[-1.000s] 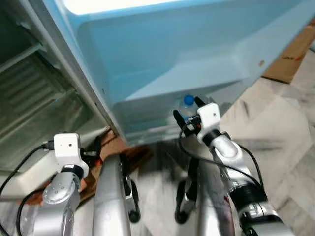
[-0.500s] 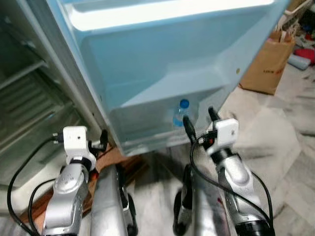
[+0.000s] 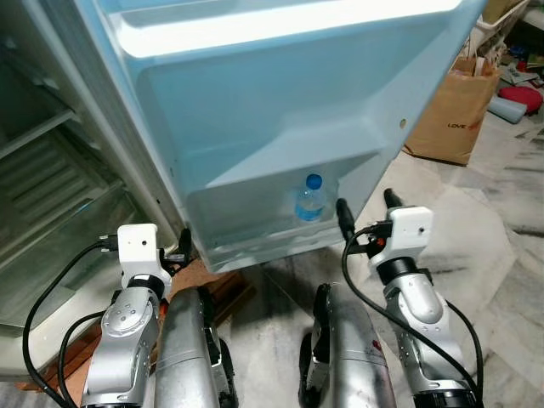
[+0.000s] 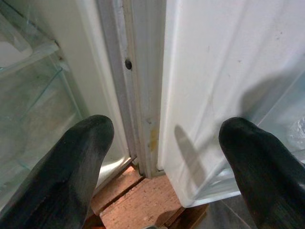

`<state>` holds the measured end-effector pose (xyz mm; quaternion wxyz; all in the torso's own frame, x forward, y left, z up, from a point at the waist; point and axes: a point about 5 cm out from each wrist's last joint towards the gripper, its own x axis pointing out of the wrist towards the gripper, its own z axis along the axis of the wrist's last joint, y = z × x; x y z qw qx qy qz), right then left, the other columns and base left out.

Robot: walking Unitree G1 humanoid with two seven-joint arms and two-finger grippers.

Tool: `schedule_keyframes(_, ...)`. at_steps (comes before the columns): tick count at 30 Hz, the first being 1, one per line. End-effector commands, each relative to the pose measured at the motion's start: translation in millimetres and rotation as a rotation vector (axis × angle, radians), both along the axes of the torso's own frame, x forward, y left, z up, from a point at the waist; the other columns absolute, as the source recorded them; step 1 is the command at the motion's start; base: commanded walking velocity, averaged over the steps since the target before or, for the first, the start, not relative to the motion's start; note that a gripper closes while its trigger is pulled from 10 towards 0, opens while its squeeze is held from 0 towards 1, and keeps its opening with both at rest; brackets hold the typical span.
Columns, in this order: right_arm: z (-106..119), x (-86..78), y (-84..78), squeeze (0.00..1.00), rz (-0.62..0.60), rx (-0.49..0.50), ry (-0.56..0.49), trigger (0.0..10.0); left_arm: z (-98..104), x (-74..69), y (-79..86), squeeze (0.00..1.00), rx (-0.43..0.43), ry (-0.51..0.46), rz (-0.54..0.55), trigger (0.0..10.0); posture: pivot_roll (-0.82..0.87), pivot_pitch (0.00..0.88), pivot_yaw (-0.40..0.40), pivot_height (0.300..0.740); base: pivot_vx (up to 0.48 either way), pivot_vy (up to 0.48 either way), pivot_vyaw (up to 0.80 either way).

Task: Restocking fridge

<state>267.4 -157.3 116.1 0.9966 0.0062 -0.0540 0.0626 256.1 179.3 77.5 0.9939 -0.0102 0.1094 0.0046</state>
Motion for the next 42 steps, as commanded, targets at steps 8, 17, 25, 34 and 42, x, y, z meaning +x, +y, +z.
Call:
schedule_keyframes(8,1,2.9,2.7,0.0,-0.007,0.011,0.006,10.0,6,9.5,2.0,0.0,0.013,-0.036,-0.002,10.0,0.02,0.113,0.025,0.661,0.0,0.0,0.0)
schedule_keyframes(17,7,2.7,0.0,0.0,-0.012,0.007,0.001,10.0,10,18.2,-10.5,0.0,-0.009,-0.056,-0.035,10.0,-0.08,0.159,0.046,0.716,0.0,0.0,0.0)
schedule_keyframes(25,9,-4.4,7.9,0.0,0.018,-0.004,0.008,10.0,8,25.8,-8.5,0.0,-0.005,-0.04,-0.065,10.0,-0.14,0.199,0.077,0.74,0.0,0.0,0.0)
schedule_keyframes(34,10,-0.5,18.2,0.0,0.021,-0.065,0.026,10.0,9,29.4,-8.4,0.0,-0.005,-0.048,-0.048,10.0,-0.12,0.185,0.062,0.74,0.0,0.0,0.0)
schedule_keyframes(42,8,1.5,20.1,0.0,0.04,0.017,0.026,10.0,11,27.4,1.2,0.0,0.016,-0.062,-0.023,10.0,-0.04,0.157,0.053,0.74,0.0,0.0,0.0)
